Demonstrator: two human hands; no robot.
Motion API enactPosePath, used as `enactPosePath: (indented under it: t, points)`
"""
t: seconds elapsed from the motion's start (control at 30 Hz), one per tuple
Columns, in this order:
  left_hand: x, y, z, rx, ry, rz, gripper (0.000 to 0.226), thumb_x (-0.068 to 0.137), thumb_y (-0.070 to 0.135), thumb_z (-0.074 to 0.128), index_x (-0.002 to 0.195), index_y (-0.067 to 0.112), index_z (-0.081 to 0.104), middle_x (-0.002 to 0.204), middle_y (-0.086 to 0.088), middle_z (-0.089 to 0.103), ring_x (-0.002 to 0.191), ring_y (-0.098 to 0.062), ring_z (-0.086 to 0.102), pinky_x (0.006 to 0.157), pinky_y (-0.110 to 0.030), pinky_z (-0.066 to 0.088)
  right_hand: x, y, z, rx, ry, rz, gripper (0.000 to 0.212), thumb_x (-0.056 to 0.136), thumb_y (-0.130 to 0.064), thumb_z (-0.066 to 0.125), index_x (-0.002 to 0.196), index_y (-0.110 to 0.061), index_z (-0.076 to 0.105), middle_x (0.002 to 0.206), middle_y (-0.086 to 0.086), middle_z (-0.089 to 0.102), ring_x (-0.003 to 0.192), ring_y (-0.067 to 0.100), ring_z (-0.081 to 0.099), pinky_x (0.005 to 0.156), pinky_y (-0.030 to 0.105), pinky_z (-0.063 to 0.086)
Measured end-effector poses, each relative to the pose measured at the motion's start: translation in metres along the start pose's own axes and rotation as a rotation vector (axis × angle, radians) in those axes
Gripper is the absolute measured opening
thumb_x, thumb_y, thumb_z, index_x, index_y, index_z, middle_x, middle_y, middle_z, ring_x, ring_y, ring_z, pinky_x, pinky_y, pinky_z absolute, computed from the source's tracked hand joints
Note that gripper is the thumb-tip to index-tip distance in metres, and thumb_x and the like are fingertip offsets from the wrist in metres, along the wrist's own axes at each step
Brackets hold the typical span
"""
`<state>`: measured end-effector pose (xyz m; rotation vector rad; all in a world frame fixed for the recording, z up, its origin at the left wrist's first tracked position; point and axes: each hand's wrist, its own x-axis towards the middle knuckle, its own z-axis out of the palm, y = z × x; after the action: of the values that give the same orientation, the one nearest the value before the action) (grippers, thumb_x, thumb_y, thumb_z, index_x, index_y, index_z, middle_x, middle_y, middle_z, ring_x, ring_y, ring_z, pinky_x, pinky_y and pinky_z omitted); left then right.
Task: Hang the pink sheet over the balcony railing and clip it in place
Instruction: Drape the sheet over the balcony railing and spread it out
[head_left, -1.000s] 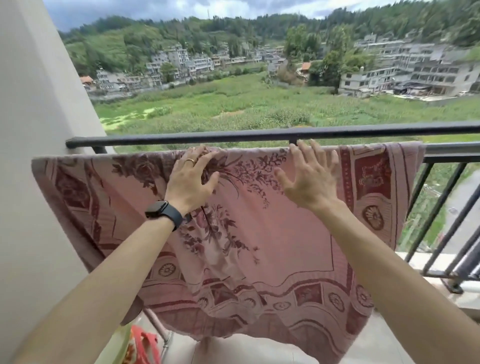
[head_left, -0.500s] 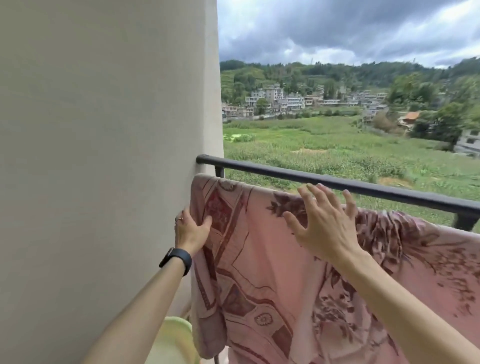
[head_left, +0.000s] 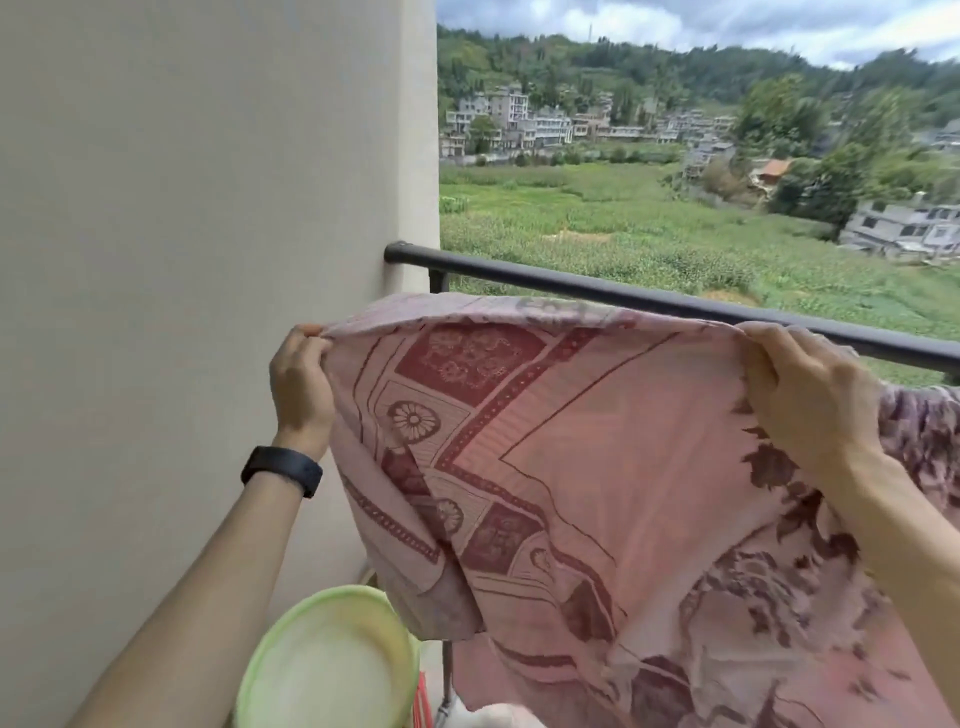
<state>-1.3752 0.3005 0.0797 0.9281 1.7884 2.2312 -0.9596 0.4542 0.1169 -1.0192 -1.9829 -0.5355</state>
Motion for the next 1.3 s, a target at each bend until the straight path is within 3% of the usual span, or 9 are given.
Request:
enactPosePath:
  t: [0.2,0.3,0.4,0.57,0.7,0.87,1.0,1.17,1.3]
  points:
    - [-0.09,-0.023,-0.005,0.172,-0.308,-0.001,0.02,0.076,0.016,0.034,0.058,0.018,0.026,0.053,0.01,0.029,0.051,-0.006,0.025,0.055,-0.034,0.019,-0.037,0.008,-0.003,0.0,0.114,0.048,0.037,0.106,-0.034,0.044,0.104,-0.007,0.069,0.099,0.015,0.071,0.093,0.036,0.062,0.092,0.045,0.04]
    - [-0.125,-0.045,-0.025,0.028,-0.33,-0.004,0.021,0.074,0.009,0.03,0.056,0.019,0.026,0.05,0.016,0.033,0.05,-0.005,0.027,0.05,-0.029,0.019,-0.063,0.01,-0.005,0.116,0.268,0.064,0.027,0.105,-0.019,0.05,0.105,0.002,0.068,0.108,0.019,0.069,0.104,0.036,0.061,0.101,0.046,0.042]
    - [-0.158,-0.082,-0.038,0.271,-0.399,-0.097,0.021,0.077,0.022,0.031,0.057,0.016,0.036,0.055,0.003,0.043,0.057,-0.018,0.039,0.052,-0.033,0.025,-0.106,0.005,-0.001,0.155,0.248,0.107,0.026,0.104,-0.014,0.048,0.104,0.006,0.065,0.117,0.021,0.064,0.116,0.04,0.056,0.103,0.048,0.043]
    - [-0.148,-0.111,-0.029,0.565,-0.536,-0.268,0.033,0.088,0.02,0.063,0.119,0.016,0.053,0.118,-0.006,0.059,0.101,-0.024,0.059,0.085,-0.036,0.048,-0.14,-0.01,0.0,0.01,-0.018,0.169,0.024,0.095,-0.024,0.055,0.108,-0.007,0.067,0.133,0.014,0.054,0.123,0.036,0.045,0.105,0.047,0.031]
    - [-0.078,-0.048,0.006,0.312,-0.335,-0.152,0.07,0.084,0.024,0.064,0.145,0.019,0.031,0.146,-0.01,0.033,0.123,-0.023,0.042,0.102,-0.039,0.038,-0.099,-0.027,-0.015,-0.05,0.046,0.09,0.046,0.084,-0.035,0.065,0.126,-0.018,0.058,0.145,0.008,0.044,0.137,0.028,0.037,0.108,0.052,0.024]
    - [-0.003,0.01,0.053,0.387,-0.257,-0.178,0.079,0.09,0.061,0.052,0.152,0.021,0.022,0.154,-0.009,0.033,0.138,-0.026,0.036,0.113,-0.038,0.03,-0.042,-0.014,-0.014,-0.099,-0.097,0.253,0.062,0.095,-0.059,0.039,0.147,-0.027,0.035,0.156,0.003,0.031,0.147,0.024,0.019,0.115,0.058,0.002]
    - [-0.004,0.001,0.073,0.559,-0.224,-0.081,0.04,0.09,0.046,0.06,0.118,0.019,0.065,0.116,-0.002,0.069,0.108,-0.021,0.063,0.094,-0.028,0.048,-0.049,0.013,-0.007,-0.221,-0.134,0.163,0.046,0.1,-0.051,0.036,0.139,-0.027,0.043,0.135,0.005,0.046,0.129,0.028,0.038,0.115,0.059,0.014]
    - [-0.04,-0.006,0.081,0.39,-0.041,-0.073,0.026,0.098,0.034,0.049,0.11,0.014,0.059,0.104,0.001,0.061,0.092,-0.017,0.053,0.081,-0.025,0.039,-0.078,0.05,-0.027,-0.297,-0.102,0.094,0.05,0.101,-0.041,0.049,0.147,-0.026,0.039,0.148,0.009,0.04,0.14,0.031,0.033,0.119,0.046,0.014]
    - [-0.074,-0.034,0.054,0.38,0.016,-0.038,0.011,0.1,0.017,0.046,0.109,0.013,0.051,0.106,-0.005,0.056,0.095,-0.019,0.052,0.078,-0.02,0.036,-0.105,0.076,-0.046,-0.279,-0.13,0.179,0.07,0.092,-0.055,0.051,0.153,-0.028,0.031,0.16,0.006,0.025,0.149,0.025,0.021,0.118,0.053,0.003]
